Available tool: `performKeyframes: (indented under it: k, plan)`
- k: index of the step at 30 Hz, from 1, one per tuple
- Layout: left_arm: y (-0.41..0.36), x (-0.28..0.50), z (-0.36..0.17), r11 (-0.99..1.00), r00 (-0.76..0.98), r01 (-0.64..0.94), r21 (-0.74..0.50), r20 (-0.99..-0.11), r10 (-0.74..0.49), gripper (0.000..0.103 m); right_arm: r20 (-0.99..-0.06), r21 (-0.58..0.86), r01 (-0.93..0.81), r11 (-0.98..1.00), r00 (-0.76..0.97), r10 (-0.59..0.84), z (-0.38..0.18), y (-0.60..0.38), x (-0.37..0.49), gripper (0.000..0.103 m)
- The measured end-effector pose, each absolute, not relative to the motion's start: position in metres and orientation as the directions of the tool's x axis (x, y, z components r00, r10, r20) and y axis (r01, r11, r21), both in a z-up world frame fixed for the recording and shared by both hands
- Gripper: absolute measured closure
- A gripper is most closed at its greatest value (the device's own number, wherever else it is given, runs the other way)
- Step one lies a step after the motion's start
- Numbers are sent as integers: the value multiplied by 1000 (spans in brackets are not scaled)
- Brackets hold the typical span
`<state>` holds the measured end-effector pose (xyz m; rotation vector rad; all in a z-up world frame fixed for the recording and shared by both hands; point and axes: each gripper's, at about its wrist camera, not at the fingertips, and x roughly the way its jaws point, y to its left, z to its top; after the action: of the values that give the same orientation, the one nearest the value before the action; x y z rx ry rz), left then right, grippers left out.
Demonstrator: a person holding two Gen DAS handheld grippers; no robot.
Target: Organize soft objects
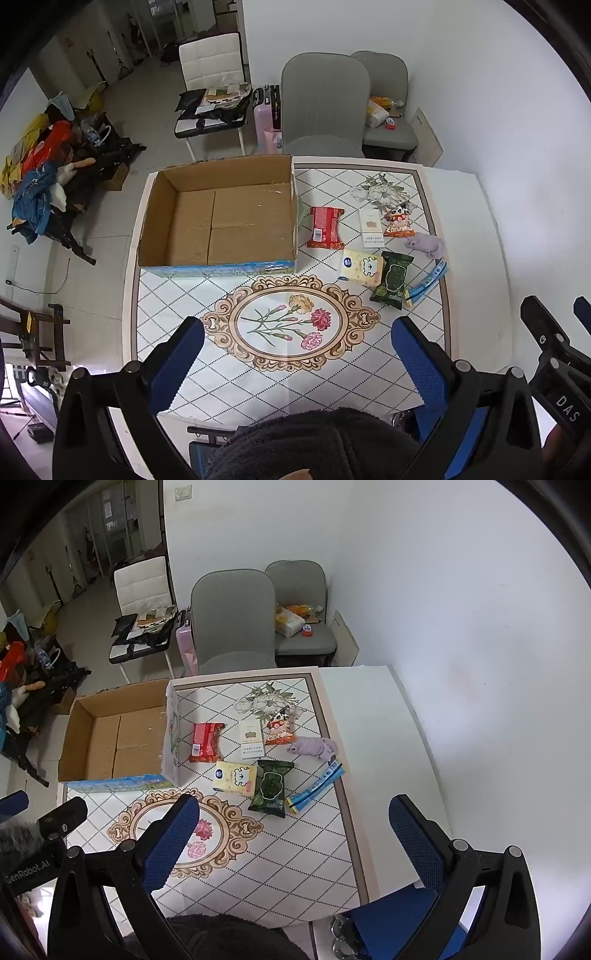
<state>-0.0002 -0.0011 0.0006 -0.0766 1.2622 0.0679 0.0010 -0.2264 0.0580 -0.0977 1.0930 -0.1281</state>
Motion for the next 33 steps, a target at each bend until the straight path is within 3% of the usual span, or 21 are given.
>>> performKeyframes:
  k: [33]
  plan:
    - [2,-7,11,996,333,-91,-25,-943,7,0,-879,-121,63,991,457,-137,64,-225,-7,0]
